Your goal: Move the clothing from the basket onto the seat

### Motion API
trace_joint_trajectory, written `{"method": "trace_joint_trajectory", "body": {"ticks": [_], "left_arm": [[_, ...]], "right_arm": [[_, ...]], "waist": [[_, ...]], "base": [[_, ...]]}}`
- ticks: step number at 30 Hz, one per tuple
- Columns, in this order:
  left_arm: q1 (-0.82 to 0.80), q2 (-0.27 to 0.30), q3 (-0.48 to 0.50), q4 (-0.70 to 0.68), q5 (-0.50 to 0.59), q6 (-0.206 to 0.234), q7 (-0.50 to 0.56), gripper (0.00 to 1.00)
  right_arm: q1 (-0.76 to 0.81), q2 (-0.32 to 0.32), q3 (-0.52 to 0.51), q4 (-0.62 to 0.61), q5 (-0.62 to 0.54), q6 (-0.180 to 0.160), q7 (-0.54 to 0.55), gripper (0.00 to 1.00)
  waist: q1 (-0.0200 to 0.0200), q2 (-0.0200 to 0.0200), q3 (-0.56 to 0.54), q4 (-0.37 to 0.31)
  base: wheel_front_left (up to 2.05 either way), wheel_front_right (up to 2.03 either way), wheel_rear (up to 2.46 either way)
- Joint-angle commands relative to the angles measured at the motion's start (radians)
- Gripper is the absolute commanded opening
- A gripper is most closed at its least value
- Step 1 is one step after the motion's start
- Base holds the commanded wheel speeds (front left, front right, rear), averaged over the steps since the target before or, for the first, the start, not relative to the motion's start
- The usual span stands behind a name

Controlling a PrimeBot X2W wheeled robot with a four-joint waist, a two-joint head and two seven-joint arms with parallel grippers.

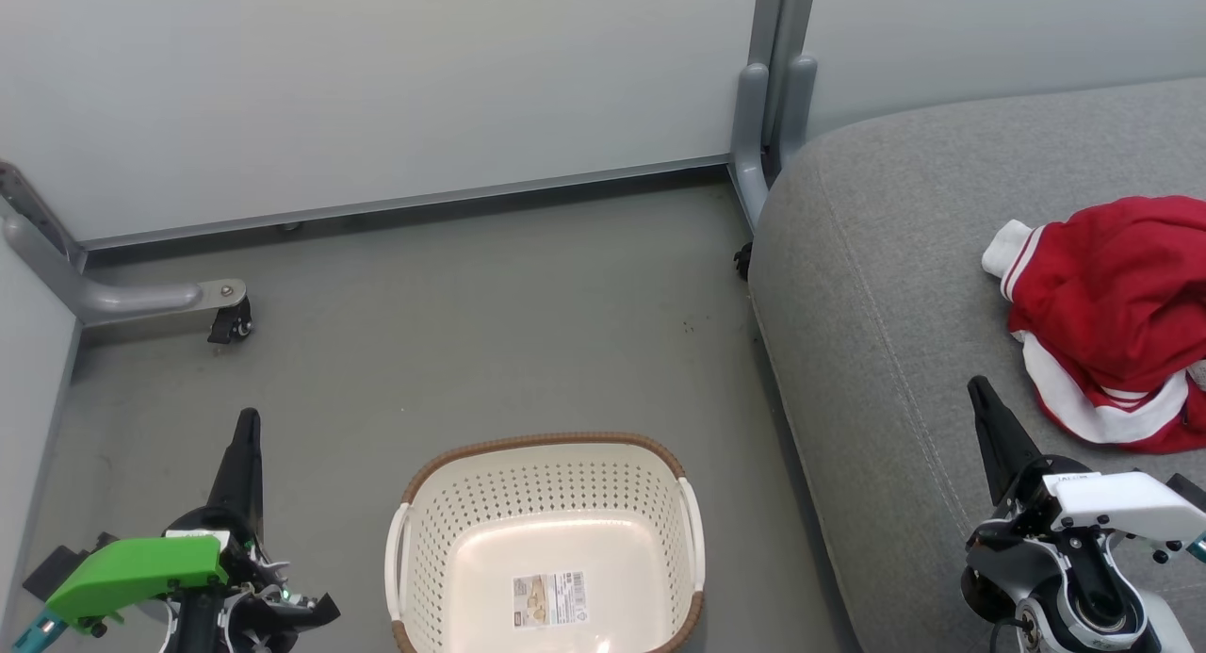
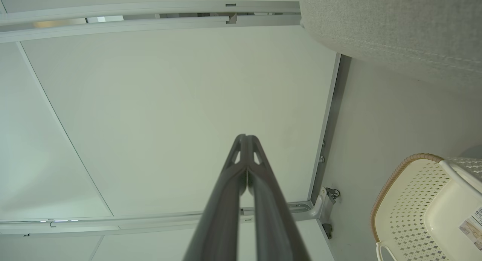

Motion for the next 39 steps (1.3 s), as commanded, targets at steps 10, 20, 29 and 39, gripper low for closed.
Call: {"method": "trace_joint_trajectory", "body": {"ticks": [10,20,29,39], "left_arm": [[-0.015,-0.003,0.006,0.002,0.007,-0.003,0.005,0.00],[-0.016,-0.005,0.008,0.002,0.009,-0.003,0.007,0.00],[-0.016,-0.005,0.010,0.002,0.011,-0.003,0.008,0.00],[-0.016,-0.007,0.012,0.002,0.013,-0.003,0.011,0.00]], "right_arm": [[-0.007,0.004,-0.007,0.002,-0.007,0.000,0.005,0.00],[-0.007,0.006,-0.009,0.002,-0.010,0.000,0.007,0.00],[-0.007,0.006,-0.011,0.003,-0.010,0.000,0.009,0.00],[-0.007,0.008,-0.013,0.003,-0.011,0.000,0.009,0.00]], "waist": [[0.0000,-0.0001,0.000,0.000],[0.0000,-0.0001,0.000,0.000],[0.0000,-0.0001,0.000,0.000],[0.0000,-0.0001,0.000,0.000]], "base": [[0.00,0.00,0.00],[0.00,0.00,0.00],[0.00,0.00,0.00],[0.00,0.00,0.00]]}}
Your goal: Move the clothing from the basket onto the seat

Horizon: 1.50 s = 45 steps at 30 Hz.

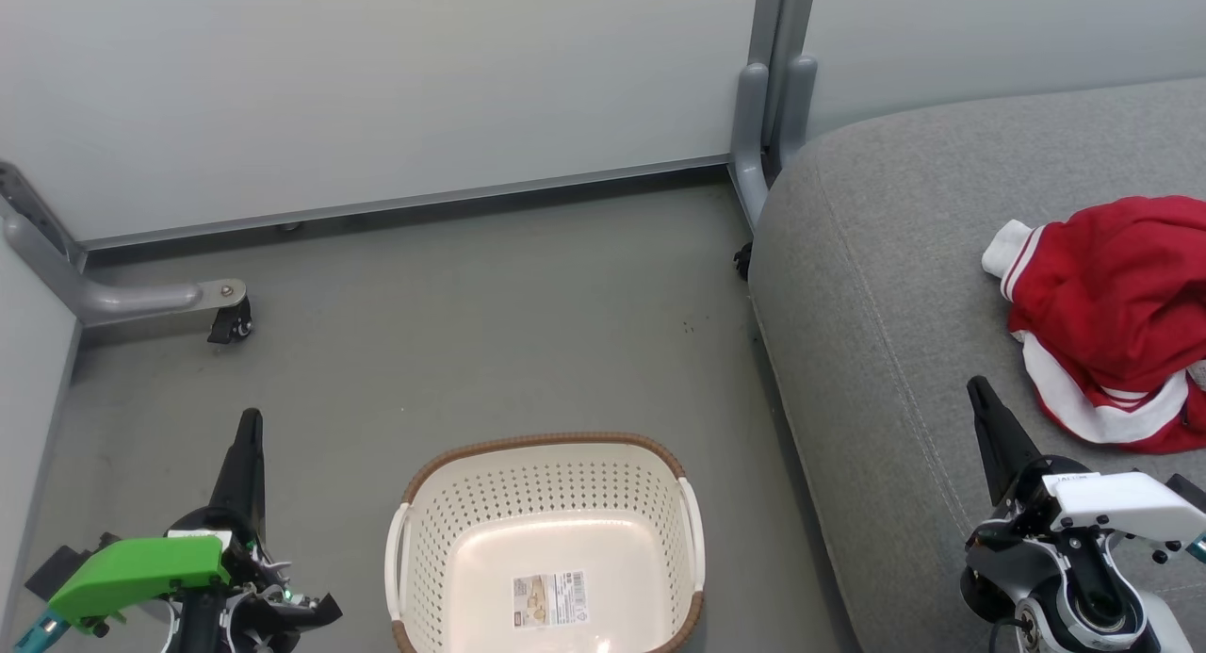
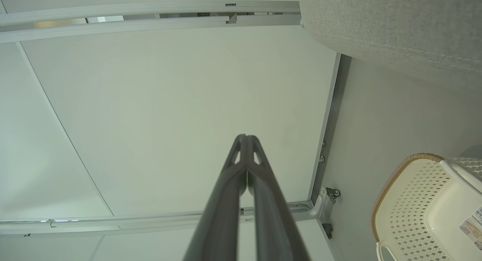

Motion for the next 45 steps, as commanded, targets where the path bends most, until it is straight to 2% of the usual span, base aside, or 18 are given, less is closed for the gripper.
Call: {"method": "trace_joint_trajectory", "body": {"ticks": [1,45], "left_arm": [[-0.015,0.002,0.006,0.002,0.006,-0.003,0.003,0.00],[-0.016,-0.002,0.011,0.002,0.009,-0.004,0.007,0.00]], "right_arm": [[-0.007,-0.001,-0.003,0.002,-0.003,0.000,0.001,0.00],[-0.007,0.003,-0.009,0.002,-0.010,0.000,0.007,0.00]], "waist": [[0.0000,0.0000,0.000,0.000],[0.0000,0.0000,0.000,0.000]], "base": [[0.00,0.00,0.00],[0.00,0.00,0.00]]}}
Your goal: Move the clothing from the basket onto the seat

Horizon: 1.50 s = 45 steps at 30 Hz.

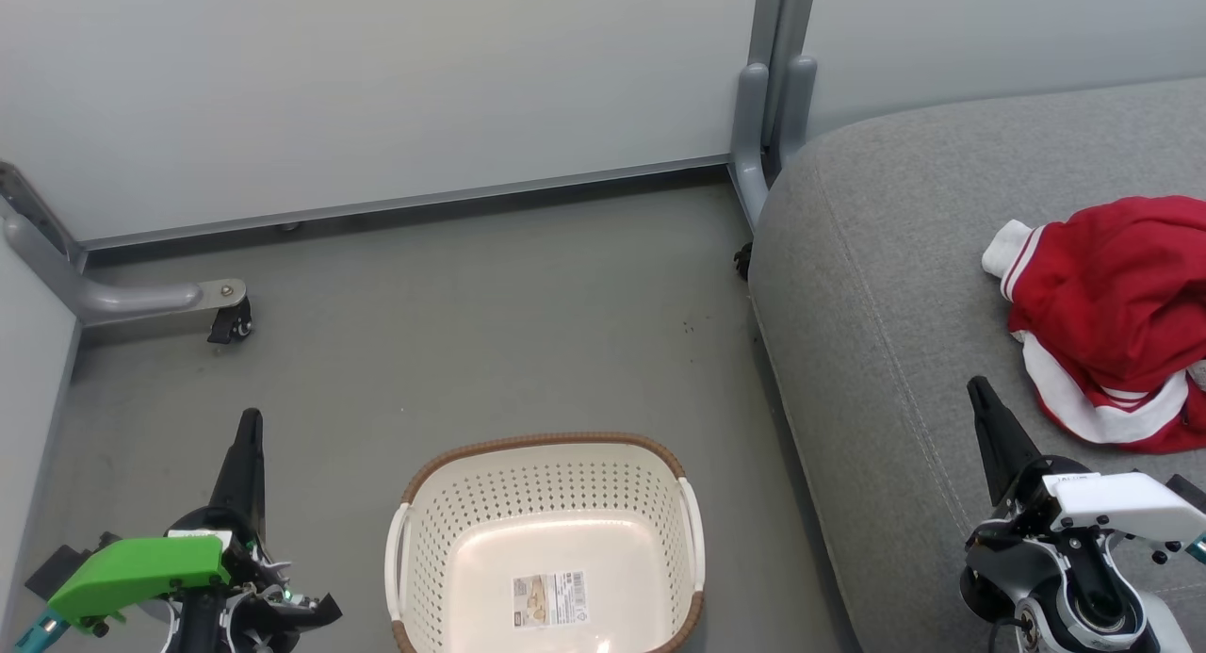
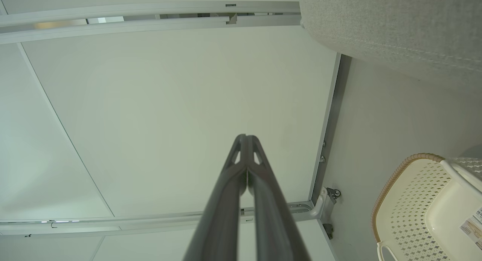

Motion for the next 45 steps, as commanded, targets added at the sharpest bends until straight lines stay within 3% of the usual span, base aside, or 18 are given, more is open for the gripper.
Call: {"method": "trace_joint_trajectory", "body": {"ticks": [1,45], "left_arm": [[-0.015,0.002,0.005,0.002,0.002,-0.004,0.001,0.00],[-0.015,-0.001,0.008,0.002,0.006,-0.004,0.004,0.00]], "right_arm": [[-0.007,-0.003,-0.002,0.002,-0.005,0.000,0.003,0.00],[-0.007,0.000,-0.006,0.002,-0.008,0.000,0.007,0.00]], "waist": [[0.0000,0.0000,0.000,0.000],[0.0000,0.0000,0.000,0.000]], "base": [[0.00,0.00,0.00],[0.00,0.00,0.00]]}}
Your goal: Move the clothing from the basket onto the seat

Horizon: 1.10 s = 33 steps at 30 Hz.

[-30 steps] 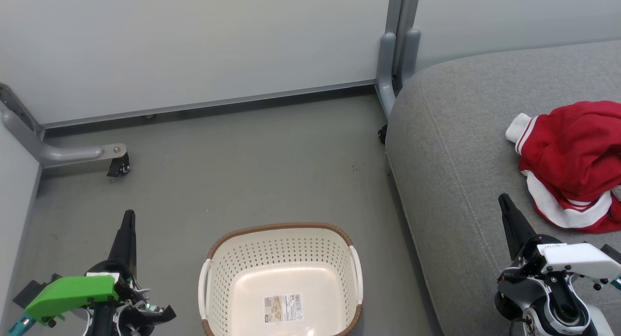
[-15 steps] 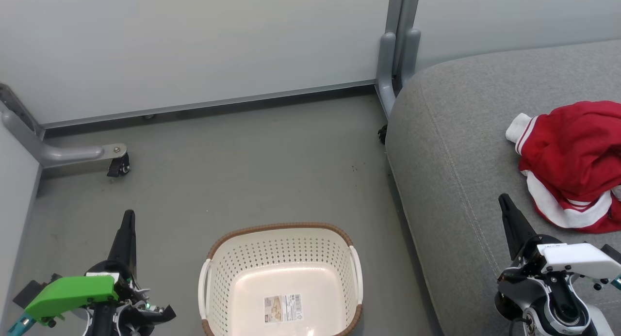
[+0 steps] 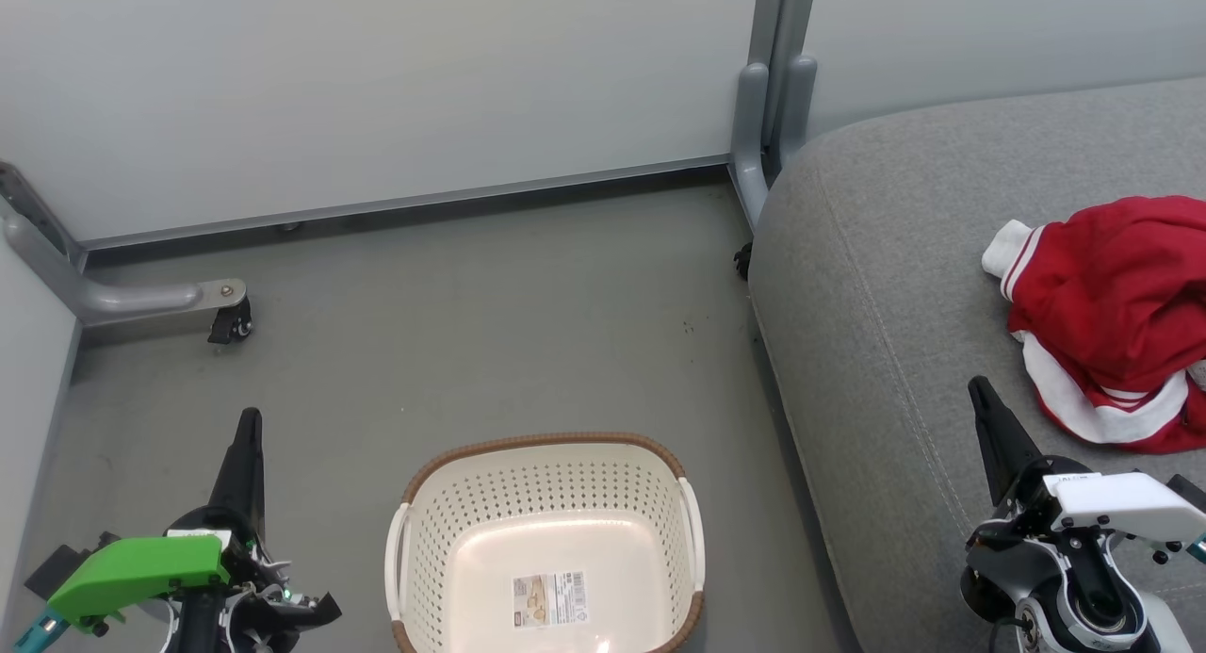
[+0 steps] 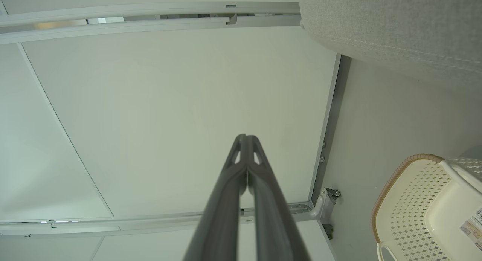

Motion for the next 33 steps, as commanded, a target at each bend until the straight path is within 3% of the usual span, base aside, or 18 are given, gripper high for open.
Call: {"method": "trace_joint_trajectory", "body": {"ticks": [1,33], "left_arm": [[-0.014,0.001,0.004,0.002,0.005,-0.004,0.001,0.00],[-0.014,0.000,0.005,0.002,0.005,-0.004,0.003,0.00]], "right_arm": [[-0.007,-0.002,-0.002,0.002,-0.004,0.000,0.005,0.00],[-0.007,0.000,-0.003,0.002,-0.006,0.000,0.005,0.00]], "waist": [[0.0000,-0.0001,0.000,0.000],[0.0000,-0.0001,0.000,0.000]], "base": [[0.00,0.00,0.00],[0.00,0.00,0.00]]}}
